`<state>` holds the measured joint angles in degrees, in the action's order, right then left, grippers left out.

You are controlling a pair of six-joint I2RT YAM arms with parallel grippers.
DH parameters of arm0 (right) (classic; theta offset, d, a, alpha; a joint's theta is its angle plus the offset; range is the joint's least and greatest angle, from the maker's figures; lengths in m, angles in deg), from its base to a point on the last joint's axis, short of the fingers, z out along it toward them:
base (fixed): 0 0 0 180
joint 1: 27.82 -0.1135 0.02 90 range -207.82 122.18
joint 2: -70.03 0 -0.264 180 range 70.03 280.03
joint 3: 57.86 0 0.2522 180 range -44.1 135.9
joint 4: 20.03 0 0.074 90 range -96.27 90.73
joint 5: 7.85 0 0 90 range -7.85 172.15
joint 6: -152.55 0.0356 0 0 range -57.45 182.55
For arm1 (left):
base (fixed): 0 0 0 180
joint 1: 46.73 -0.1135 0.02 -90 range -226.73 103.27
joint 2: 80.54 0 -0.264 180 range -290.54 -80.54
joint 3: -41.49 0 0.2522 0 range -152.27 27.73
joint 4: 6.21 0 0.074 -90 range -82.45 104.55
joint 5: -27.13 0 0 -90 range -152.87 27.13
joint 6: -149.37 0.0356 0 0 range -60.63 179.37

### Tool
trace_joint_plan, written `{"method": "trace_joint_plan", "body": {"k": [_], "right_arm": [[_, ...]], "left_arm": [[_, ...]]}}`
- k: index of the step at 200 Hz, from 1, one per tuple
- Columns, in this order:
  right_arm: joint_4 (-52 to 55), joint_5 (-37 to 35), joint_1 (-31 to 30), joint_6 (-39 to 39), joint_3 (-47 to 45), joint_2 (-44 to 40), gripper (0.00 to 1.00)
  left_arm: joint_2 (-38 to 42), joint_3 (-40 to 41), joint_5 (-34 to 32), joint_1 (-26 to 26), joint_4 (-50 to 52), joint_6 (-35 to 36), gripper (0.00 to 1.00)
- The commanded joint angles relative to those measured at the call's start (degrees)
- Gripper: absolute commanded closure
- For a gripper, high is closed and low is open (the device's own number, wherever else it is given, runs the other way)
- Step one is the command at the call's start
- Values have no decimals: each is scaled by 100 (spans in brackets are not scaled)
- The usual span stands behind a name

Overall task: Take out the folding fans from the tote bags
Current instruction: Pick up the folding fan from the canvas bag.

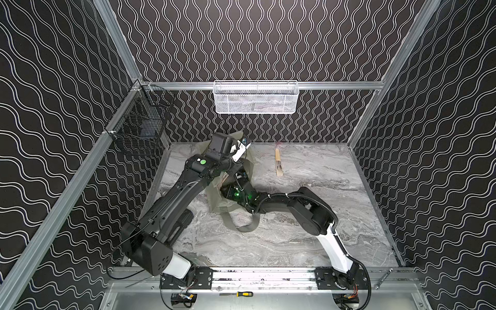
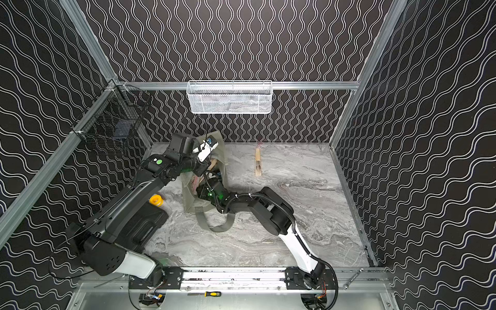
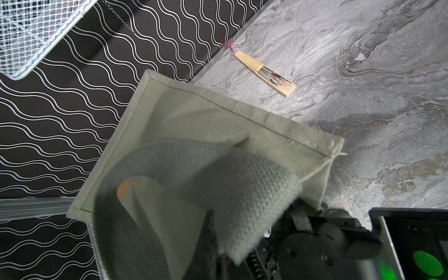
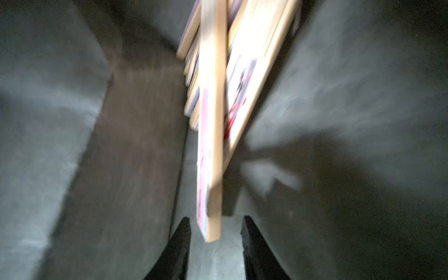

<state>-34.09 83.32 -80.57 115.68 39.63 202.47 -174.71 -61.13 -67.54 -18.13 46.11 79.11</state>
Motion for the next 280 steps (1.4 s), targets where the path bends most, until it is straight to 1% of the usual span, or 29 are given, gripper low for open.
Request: {"method": "trace_joint_plan", "body": {"k": [1, 90, 122, 136, 159, 173, 221, 261, 280], "right_arm": [[-529, 366, 39, 190, 27, 86, 67], [-293, 599, 50, 304, 581, 557, 68], [-337, 661, 60, 313, 657, 623, 74], [-443, 683, 63, 328, 580, 575, 80], [-471, 687, 55, 365, 465, 452, 88], [-498, 726, 63, 356, 390, 376, 91], [-657, 788, 41, 344, -148, -226, 91], [-283, 873, 36, 197, -774, -913, 91], [-59, 1043, 28, 88, -1114, -1275, 91]], "left_arm": [[-24, -64, 70, -5, -141, -24, 100], [-31, -70, 89, -8, -130, -18, 100], [-49, -63, 106, -11, -121, -24, 100], [-49, -65, 98, -6, -125, -15, 100], [-40, -54, 62, -4, -129, -6, 100], [-40, -53, 54, -12, -129, 2, 100], [-49, -61, 82, -7, -119, -6, 100], [-57, -57, 36, -4, -131, 11, 100], [-58, -44, 36, -12, -134, 9, 100]]}}
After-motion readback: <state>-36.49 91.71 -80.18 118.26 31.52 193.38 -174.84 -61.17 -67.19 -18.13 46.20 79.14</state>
